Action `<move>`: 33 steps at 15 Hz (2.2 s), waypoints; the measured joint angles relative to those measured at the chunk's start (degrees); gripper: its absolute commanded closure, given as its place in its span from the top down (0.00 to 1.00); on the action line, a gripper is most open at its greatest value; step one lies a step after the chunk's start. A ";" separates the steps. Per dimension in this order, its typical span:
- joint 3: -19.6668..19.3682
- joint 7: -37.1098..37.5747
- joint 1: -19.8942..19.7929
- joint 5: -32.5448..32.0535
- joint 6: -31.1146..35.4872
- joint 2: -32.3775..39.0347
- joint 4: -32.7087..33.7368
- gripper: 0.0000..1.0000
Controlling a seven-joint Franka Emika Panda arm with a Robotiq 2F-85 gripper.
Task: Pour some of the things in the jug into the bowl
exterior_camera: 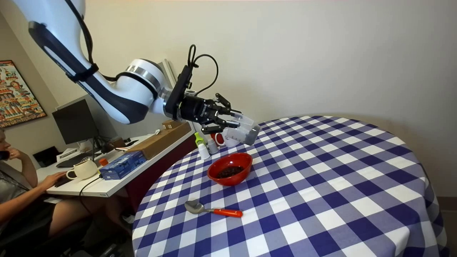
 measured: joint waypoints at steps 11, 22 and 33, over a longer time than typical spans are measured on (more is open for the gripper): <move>2.39 7.18 1.11 -7.39 -8.09 7.40 0.99 0.09; 4.79 7.64 4.29 -17.95 -15.35 11.29 0.17 0.09; 5.29 7.64 5.08 -29.24 -23.63 14.24 -3.90 0.09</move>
